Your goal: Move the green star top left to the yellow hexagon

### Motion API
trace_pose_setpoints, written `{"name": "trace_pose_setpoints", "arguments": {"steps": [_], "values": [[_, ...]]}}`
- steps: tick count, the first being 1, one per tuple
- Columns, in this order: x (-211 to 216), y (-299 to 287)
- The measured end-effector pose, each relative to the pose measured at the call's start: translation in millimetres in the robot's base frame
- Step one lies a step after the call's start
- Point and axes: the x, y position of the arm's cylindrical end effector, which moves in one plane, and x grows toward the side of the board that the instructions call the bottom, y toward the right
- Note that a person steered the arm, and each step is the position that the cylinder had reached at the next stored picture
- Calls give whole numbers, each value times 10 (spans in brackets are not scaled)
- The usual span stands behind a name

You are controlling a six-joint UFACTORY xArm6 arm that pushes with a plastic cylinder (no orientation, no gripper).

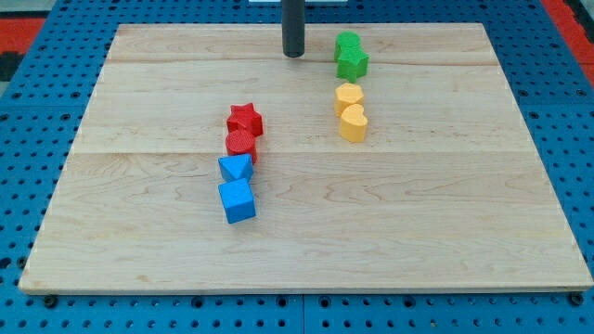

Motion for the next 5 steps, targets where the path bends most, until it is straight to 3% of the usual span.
{"name": "trace_pose_setpoints", "arguments": {"steps": [2,4,5], "values": [[-570,0],[-562,108],[-570,587]]}}
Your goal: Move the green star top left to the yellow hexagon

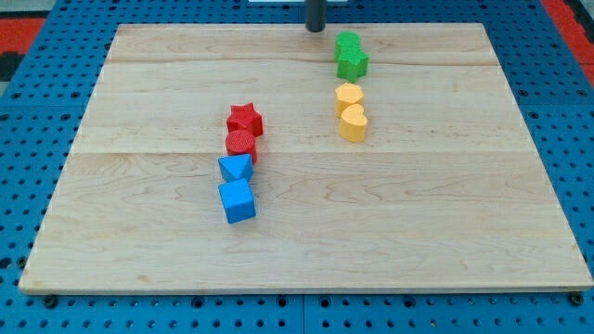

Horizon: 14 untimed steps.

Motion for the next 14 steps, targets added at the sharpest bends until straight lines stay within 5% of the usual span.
{"name": "trace_pose_setpoints", "arguments": {"steps": [4,11,14], "values": [[-3,732],[1278,153],[1154,224]]}}
